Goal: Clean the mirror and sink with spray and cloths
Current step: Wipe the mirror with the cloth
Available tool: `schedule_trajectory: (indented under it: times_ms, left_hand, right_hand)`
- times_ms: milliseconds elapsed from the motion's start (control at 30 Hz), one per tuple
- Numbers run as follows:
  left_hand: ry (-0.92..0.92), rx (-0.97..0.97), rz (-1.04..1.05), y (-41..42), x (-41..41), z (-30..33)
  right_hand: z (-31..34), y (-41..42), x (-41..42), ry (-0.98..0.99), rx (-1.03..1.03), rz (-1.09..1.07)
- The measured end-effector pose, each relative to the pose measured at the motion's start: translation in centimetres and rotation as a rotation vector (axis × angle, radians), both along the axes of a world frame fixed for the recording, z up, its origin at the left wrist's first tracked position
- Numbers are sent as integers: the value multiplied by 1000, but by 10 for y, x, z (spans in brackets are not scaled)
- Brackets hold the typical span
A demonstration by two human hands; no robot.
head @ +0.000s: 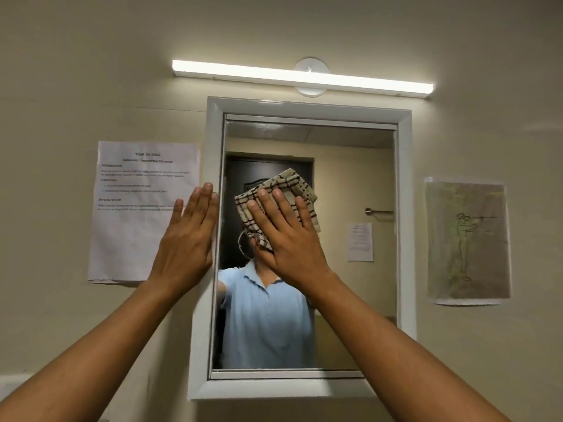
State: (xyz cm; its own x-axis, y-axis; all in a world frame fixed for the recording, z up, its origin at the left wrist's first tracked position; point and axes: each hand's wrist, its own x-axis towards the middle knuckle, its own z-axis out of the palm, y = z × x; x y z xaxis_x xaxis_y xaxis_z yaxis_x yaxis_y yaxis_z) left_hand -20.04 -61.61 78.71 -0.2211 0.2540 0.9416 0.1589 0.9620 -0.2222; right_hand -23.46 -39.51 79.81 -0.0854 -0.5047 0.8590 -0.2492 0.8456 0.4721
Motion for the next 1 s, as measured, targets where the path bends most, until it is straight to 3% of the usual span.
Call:
schedule_trajectory:
  times_ms: [333, 533, 867, 1000]
  left_hand:
    - [-22, 18, 24, 9, 2, 0]
    - [-25, 24, 27, 8, 4, -2]
    - [-51, 40, -1, 9, 2, -9]
    - [-58, 33, -10, 9, 3, -11]
  right_hand:
    - [27, 95, 2, -38, -269, -77]
    - [5, 127, 2, -73, -442, -34]
    - [-83, 92, 5, -126, -565, 15]
    - [-77, 75, 6, -137, -564, 11]
